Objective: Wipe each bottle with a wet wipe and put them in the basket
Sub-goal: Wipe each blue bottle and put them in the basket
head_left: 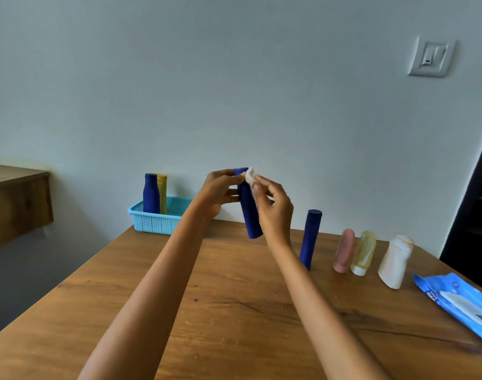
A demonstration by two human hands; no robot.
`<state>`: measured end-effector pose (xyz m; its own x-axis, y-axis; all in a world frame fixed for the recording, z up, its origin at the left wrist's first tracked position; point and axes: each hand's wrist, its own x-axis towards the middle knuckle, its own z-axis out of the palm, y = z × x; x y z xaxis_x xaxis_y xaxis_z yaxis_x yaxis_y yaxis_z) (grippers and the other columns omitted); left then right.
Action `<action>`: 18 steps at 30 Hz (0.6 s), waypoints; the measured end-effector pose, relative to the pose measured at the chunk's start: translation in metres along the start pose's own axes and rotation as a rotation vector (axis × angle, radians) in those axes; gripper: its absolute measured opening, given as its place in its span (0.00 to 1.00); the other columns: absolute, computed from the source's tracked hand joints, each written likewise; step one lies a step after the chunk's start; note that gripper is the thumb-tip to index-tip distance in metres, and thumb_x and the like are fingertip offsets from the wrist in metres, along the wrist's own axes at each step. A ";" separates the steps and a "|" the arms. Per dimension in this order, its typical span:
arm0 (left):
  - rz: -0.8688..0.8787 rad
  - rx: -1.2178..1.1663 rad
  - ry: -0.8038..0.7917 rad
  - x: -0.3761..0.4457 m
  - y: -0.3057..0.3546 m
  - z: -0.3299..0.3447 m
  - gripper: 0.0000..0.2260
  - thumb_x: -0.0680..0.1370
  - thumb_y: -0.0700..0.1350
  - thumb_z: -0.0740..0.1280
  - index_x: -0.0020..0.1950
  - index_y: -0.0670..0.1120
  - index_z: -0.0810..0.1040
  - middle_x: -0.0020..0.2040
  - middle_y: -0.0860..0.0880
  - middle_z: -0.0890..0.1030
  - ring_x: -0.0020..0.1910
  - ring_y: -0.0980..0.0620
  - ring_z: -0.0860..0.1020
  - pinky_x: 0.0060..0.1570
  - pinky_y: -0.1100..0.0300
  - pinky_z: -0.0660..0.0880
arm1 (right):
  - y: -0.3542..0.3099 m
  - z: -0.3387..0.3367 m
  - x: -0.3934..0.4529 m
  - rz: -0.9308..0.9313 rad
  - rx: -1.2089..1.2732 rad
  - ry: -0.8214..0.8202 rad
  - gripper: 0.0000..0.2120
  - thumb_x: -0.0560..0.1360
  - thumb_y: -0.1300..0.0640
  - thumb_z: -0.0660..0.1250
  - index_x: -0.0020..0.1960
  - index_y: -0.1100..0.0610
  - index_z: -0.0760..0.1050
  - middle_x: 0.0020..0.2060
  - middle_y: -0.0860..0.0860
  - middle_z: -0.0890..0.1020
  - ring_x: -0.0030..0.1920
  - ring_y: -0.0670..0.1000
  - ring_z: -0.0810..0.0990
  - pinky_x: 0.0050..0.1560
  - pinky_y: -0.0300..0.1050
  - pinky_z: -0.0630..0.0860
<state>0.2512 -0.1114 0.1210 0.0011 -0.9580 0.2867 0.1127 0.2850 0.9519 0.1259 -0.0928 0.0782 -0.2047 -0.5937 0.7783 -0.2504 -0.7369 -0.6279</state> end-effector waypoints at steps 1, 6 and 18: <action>0.010 0.024 -0.048 -0.001 0.001 0.002 0.10 0.77 0.40 0.66 0.57 0.40 0.78 0.48 0.43 0.81 0.45 0.47 0.81 0.45 0.56 0.79 | -0.001 0.002 -0.001 -0.025 -0.014 -0.009 0.11 0.78 0.55 0.65 0.58 0.56 0.79 0.51 0.43 0.81 0.52 0.36 0.78 0.50 0.26 0.72; 0.065 0.056 -0.183 -0.007 0.001 0.000 0.07 0.78 0.39 0.65 0.56 0.44 0.78 0.47 0.47 0.82 0.46 0.52 0.81 0.44 0.59 0.79 | -0.002 0.001 -0.002 -0.022 -0.034 0.015 0.13 0.78 0.53 0.64 0.61 0.54 0.78 0.50 0.40 0.79 0.49 0.35 0.77 0.49 0.25 0.72; 0.086 0.067 -0.331 -0.012 0.007 0.003 0.08 0.79 0.40 0.64 0.57 0.46 0.76 0.49 0.47 0.81 0.47 0.53 0.81 0.43 0.61 0.79 | 0.006 -0.011 0.009 0.247 0.116 0.061 0.10 0.78 0.54 0.64 0.58 0.52 0.78 0.54 0.46 0.81 0.56 0.46 0.79 0.56 0.43 0.77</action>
<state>0.2487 -0.0974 0.1245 -0.3156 -0.8716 0.3752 0.0610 0.3760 0.9246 0.1116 -0.0992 0.0815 -0.3034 -0.7419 0.5980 -0.0769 -0.6064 -0.7914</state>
